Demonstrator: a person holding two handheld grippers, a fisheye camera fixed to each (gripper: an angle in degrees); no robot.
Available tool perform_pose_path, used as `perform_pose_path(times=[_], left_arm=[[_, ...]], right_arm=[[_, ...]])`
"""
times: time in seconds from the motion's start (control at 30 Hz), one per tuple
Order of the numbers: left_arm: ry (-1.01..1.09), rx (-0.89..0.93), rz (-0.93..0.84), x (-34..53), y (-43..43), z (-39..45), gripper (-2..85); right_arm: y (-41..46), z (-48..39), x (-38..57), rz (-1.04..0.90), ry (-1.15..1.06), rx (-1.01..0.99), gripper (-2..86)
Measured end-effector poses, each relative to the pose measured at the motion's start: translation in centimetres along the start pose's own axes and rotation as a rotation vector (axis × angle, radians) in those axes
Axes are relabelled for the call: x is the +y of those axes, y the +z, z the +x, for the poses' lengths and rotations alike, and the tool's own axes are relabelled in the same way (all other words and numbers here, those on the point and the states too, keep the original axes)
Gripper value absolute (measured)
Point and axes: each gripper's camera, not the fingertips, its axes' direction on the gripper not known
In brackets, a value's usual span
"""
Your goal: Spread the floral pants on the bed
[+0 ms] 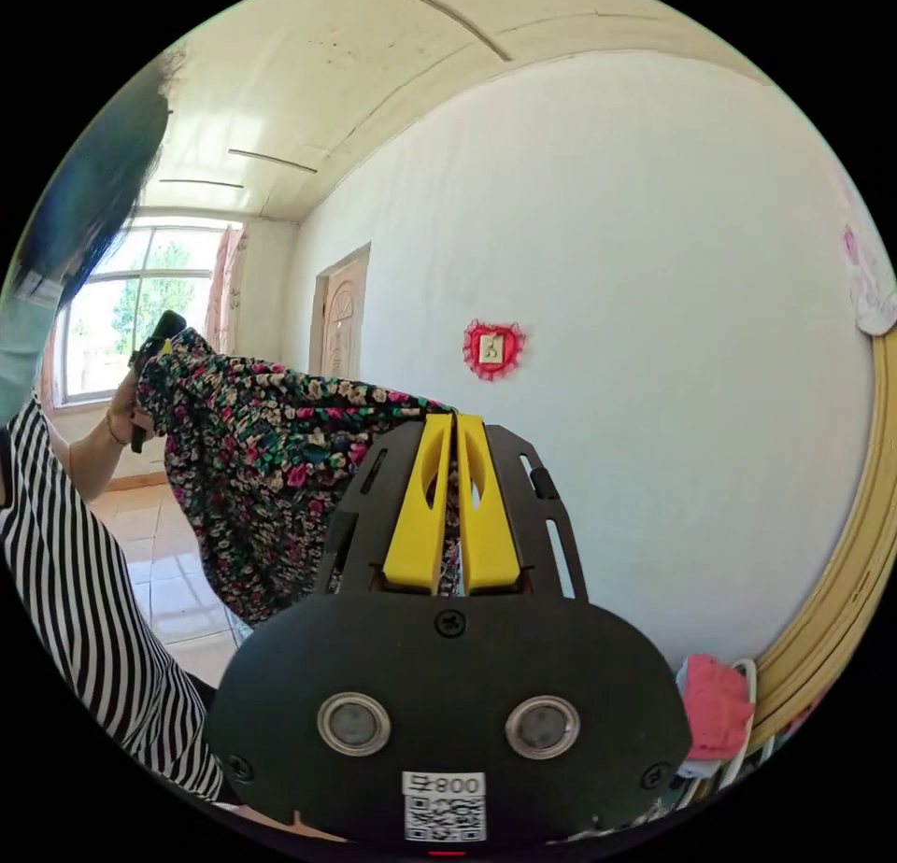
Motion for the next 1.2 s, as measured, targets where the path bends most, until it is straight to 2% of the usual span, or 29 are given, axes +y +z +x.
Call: perform_pose_path(times=[0.2, 0.37, 0.6, 0.87, 1.07, 1.2], left_arm=[[0.112, -0.011, -0.005, -2.2, -6.6, 0.4, 1.3], [0.035, -0.076, 0.048, -1.1, -15.3, -4.6, 1.3], [-0.304, -0.114, 0.133, 6.6, -31.5, -20.5, 1.3], [-0.774, -0.193, 0.176, 20.3, -51.4, -39.9, 1.4], [-1.013, -0.310, 0.138, 27.0, -62.3, -48.9, 1.4], [-1.108, -0.353, 0.156, 29.7, -68.5, -53.7, 1.4]], right_arm=[[6.9, -0.2, -5.5, -0.003, -0.083, -0.031, 0.5], [19.3, -0.3, -7.7, -0.102, -0.102, -0.172, 0.5], [42.8, -3.5, -5.8, -0.397, -0.108, -0.313, 0.5], [76.7, -11.9, 3.5, -0.861, -0.048, -0.528, 0.5], [93.3, -16.2, 9.7, -1.132, -0.087, -0.590, 0.5], [100.5, -16.8, 11.4, -1.198, -0.106, -0.620, 0.5]])
